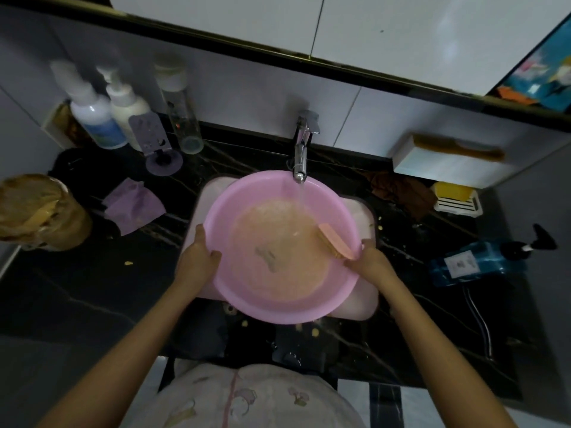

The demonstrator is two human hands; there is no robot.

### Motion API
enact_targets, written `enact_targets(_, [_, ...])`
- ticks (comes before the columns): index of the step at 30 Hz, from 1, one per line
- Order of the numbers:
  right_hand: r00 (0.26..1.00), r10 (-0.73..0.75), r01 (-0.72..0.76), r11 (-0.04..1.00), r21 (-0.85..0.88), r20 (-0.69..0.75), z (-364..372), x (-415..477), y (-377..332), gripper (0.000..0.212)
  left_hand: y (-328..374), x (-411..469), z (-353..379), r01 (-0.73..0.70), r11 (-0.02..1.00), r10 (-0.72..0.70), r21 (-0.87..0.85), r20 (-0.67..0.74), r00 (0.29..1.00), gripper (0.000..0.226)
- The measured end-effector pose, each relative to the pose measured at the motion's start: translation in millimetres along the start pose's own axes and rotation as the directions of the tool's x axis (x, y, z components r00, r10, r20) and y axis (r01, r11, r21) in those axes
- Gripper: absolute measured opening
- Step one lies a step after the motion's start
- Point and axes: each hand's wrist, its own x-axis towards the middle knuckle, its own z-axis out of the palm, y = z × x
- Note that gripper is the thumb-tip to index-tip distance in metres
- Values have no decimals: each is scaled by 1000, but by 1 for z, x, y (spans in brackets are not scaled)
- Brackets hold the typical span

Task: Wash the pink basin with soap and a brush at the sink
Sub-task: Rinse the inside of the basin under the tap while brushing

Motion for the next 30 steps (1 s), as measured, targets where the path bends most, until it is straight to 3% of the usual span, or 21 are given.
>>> enact_targets(5, [995, 2, -8, 998, -55, -104, 3, -4, -5, 47, -2, 8, 4, 112, 987, -120, 115, 65, 991, 66])
enact_targets(10, [939, -150, 135, 988, -70, -308, -25, -27, -6, 46, 7, 3, 20, 174, 982, -184, 69, 167, 969, 42])
enact_targets(14, [909, -190, 199, 980, -16, -370, -51, -43, -6, 53, 19, -3, 49, 166, 978, -193, 129, 240, 951, 73])
enact_targets(16, [904, -178, 186, 982, -17, -389, -57, -51, -8, 62, 27, -7, 62, 102, 972, -153, 213, 239, 959, 77])
enact_targets(20, [892, -183, 183, 982, -40, -414, -67, -65, -14, 69, 35, -2, 85, -161, 880, 39, 447, 269, 962, 75])
enact_targets(25, [894, -149, 143, 989, -46, -422, -72, -74, -21, 70, 54, 36, 109, -401, 667, 199, 628, 368, 908, 65])
enact_targets(28, [891, -126, 122, 992, -39, -436, -73, -78, -24, 71, 70, 66, 115, -512, 564, 355, 648, 369, 859, 86])
enact_targets(29, [886, -138, 134, 990, -42, -442, -74, -79, -26, 70, 69, 70, 121, -518, 546, 337, 658, 394, 855, 82])
enact_targets(30, [885, -141, 139, 990, -37, -444, -74, -78, -26, 68, 61, 75, 124, -543, 608, 314, 579, 453, 835, 72])
